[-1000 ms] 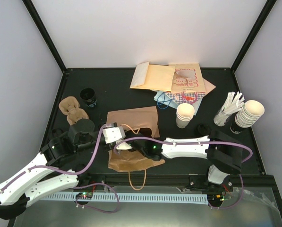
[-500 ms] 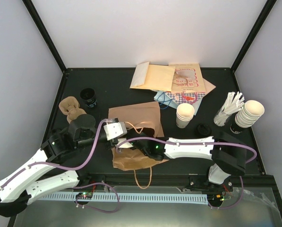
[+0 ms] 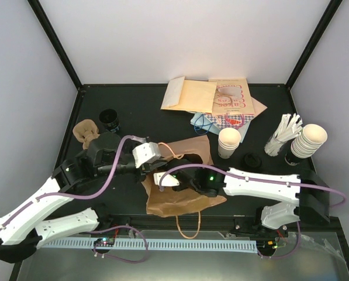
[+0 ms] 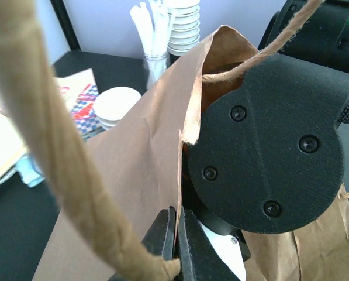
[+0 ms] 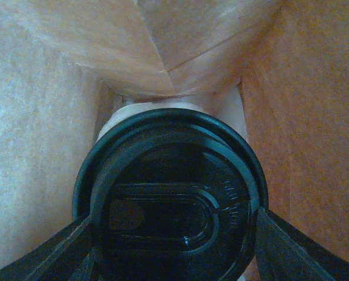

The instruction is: Pack the takeout coffee

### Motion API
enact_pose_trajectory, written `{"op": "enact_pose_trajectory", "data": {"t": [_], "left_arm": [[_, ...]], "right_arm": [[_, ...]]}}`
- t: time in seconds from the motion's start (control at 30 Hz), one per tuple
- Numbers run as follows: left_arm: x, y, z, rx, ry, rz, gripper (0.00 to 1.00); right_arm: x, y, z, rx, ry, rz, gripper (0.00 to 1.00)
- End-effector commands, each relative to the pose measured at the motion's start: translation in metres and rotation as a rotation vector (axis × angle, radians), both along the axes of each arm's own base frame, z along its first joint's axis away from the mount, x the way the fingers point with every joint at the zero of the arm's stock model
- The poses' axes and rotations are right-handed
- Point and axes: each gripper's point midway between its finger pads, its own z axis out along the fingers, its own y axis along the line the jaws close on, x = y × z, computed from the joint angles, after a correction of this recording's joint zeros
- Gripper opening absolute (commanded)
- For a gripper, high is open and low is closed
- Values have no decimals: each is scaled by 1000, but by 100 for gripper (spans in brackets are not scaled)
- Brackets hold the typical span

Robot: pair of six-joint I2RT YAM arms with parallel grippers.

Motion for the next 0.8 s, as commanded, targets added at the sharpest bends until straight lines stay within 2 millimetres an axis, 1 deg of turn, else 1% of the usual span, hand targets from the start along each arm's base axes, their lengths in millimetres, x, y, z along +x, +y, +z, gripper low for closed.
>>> {"op": "enact_pose_trajectory", "data": {"t": [0.0,0.13,0.27,0.33,0.5,0.63,0.77], "left_arm": [[-17,-14,30,-91,112,-92,2],[-17,-27,29,-70,220,-119,2],[-11,-36,26,-35,317,-120,1],[-7,-40,20,-17,376,-117,2],[7,-40,12,-5,558,-100,2],[19,-37,5,7,655,-84,2],[32,-33,-2,15,675,-52,2]], "right_arm": [[-28,-31,-8,-73,196,-16,47],[-45,-45,-9,-126,291,-12,47],[-61,-54,-8,-162,379,10,47],[-70,-56,-8,-175,426,26,47],[-85,-55,-12,-181,524,51,47],[-88,-54,-15,-178,581,59,48],[-88,-57,-25,-210,607,54,47]]}}
